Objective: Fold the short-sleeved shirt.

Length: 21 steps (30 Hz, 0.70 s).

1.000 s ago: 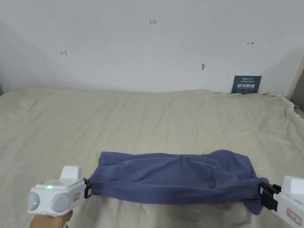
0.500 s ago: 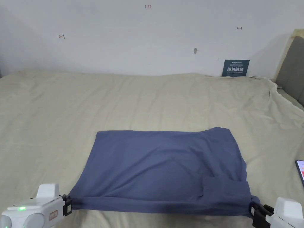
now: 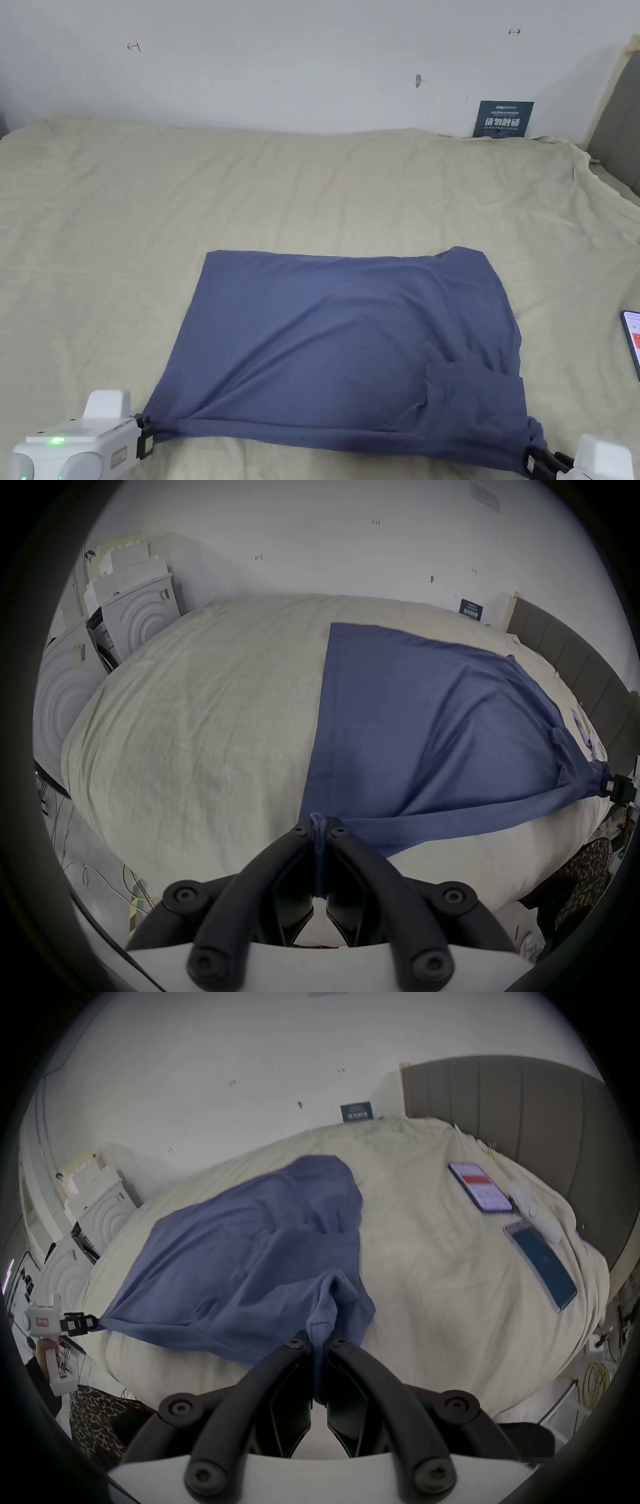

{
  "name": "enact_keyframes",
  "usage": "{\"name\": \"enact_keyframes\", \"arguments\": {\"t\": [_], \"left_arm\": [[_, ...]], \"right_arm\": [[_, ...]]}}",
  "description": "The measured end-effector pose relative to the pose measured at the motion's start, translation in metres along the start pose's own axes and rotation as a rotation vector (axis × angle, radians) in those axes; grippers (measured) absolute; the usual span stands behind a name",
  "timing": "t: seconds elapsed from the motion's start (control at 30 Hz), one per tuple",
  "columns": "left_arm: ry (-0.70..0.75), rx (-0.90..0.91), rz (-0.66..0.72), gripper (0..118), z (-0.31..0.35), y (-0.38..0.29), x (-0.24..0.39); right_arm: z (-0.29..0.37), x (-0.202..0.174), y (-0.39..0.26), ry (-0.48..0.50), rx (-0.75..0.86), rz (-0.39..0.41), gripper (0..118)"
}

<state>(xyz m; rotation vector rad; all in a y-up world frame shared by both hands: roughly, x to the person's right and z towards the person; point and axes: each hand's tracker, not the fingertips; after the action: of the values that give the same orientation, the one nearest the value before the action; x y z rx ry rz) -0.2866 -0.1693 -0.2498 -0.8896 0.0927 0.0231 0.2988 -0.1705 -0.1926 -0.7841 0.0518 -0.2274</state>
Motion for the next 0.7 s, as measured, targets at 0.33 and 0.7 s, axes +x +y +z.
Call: {"name": "enact_keyframes", "arguments": {"t": [0.33,0.7], "left_arm": [[-0.005,-0.068,0.069,20,-0.004,-0.002,0.005],[-0.105,0.225,0.066,102,0.084,0.046,0.035]], "right_arm": [[-0.028,-0.006,-0.016,-0.084,-0.101,0.020,12],[0.061,-0.059,0.061,-0.098,0.215,0.197,82]]}}
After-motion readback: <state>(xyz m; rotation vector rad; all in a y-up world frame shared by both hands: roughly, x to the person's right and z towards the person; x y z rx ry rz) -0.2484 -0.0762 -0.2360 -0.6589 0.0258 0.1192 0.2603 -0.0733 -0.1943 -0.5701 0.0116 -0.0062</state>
